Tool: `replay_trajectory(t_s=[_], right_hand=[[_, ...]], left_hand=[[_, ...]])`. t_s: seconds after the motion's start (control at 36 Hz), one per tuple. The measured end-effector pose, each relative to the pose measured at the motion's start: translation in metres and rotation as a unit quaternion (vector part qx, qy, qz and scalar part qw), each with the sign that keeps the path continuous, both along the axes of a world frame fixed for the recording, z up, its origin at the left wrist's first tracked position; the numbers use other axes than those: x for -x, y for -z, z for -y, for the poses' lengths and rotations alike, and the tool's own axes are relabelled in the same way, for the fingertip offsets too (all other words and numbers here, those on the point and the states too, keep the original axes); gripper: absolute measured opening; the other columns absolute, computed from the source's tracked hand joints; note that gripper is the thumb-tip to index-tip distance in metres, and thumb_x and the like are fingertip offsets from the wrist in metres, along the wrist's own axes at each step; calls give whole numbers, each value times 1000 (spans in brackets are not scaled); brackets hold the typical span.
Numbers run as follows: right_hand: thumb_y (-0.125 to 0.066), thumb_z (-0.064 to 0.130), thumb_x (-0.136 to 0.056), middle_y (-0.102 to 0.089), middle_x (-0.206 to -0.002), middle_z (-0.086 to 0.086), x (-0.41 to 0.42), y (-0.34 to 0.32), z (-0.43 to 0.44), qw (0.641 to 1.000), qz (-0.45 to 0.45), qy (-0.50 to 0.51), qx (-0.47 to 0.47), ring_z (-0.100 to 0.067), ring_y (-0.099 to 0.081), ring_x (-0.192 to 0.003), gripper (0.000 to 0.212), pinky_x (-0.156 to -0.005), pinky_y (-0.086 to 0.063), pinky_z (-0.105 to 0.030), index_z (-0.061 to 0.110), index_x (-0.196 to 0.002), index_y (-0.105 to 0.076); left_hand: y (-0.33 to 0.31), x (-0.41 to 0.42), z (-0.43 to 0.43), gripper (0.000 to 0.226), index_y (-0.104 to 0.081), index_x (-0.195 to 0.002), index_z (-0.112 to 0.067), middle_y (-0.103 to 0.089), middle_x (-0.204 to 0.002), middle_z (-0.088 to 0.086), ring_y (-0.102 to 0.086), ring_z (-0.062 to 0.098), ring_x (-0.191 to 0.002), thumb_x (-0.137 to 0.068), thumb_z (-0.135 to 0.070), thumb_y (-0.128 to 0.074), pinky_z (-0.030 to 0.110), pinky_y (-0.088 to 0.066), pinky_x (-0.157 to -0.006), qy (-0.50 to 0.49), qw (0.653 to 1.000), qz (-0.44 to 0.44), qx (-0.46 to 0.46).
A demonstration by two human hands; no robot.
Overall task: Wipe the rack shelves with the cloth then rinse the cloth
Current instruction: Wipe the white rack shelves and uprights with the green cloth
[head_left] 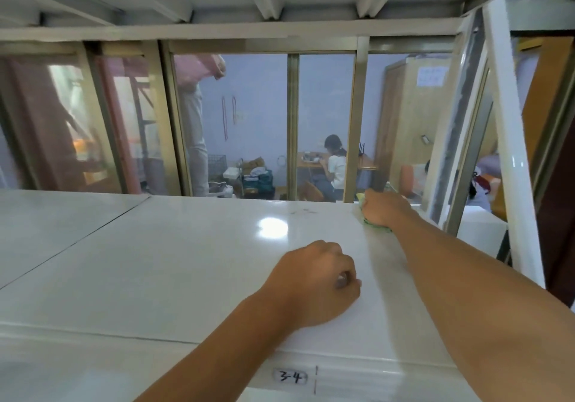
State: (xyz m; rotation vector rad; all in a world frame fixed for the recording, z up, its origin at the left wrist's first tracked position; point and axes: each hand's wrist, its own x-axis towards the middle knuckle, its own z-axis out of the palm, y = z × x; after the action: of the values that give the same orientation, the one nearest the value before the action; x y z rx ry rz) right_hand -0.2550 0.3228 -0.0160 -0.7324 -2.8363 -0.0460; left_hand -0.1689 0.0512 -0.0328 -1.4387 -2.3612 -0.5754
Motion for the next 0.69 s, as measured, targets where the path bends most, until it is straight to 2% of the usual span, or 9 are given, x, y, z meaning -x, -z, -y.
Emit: replay_trajectory(t_s=[0.08, 0.28, 0.36, 0.5, 0.58, 0.69], right_hand=[[-35, 29, -100, -51, -142, -17, 10, -1, 21, 1000, 6, -2, -3, -37, -53, -124, 45, -98, -46, -43, 18, -143, -43], [-37, 30, -99, -56, -137, -15, 37, -4, 72, 1000, 15, -14, -3, -35, -58, -119, 36, -92, -47, -43, 20, -131, -50], [-41, 25, -99, -62, -122, -10, 51, -6, 100, 999, 5, -37, 14, -30, -62, -110, 30, -80, -45, -35, 15, -125, -54], [-47, 24, -97, -63, -120, -8, 84, -4, 147, 997, -19, -72, 13, -24, -61, -96, 30, -82, -50, -31, 15, -123, -58], [-42, 22, -101, -64, -123, -8, 100, -7, 181, 996, 25, -72, -38, -27, -62, -110, 30, -85, -49, -29, 13, -124, -57], [-39, 26, -102, -56, -134, -14, 123, -8, 222, 996, 29, -67, -43, -34, -56, -121, 36, -97, -47, -41, 14, -135, -45]], left_hand=[[2, 12, 24, 30, -74, -94, -24, -67, -98, -6, -58, 13, -96, -92, -42, -50, 34, -53, -78, 0, 1000, -20, -3], [-1, 44, 91, 42, -74, -89, -24, -68, -92, -6, -61, 15, -91, -88, -49, -40, 35, -54, -74, -29, 999, -29, 18], [-5, 59, 125, 40, -73, -93, -22, -67, -95, -6, -60, 17, -93, -90, -47, -42, 35, -53, -77, -58, 997, -29, 43], [-10, 89, 189, 40, -68, -92, -23, -64, -98, -9, -58, 12, -96, -90, -51, -39, 35, -51, -84, -120, 991, 0, 56], [-11, 107, 225, 41, -67, -88, -23, -63, -93, -9, -56, 10, -92, -89, -52, -37, 32, -50, -80, -146, 988, 7, 55], [-8, 127, 271, 45, -63, -81, -23, -59, -85, -10, -55, 10, -85, -88, -56, -32, 31, -48, -74, -172, 984, 1, 51]])
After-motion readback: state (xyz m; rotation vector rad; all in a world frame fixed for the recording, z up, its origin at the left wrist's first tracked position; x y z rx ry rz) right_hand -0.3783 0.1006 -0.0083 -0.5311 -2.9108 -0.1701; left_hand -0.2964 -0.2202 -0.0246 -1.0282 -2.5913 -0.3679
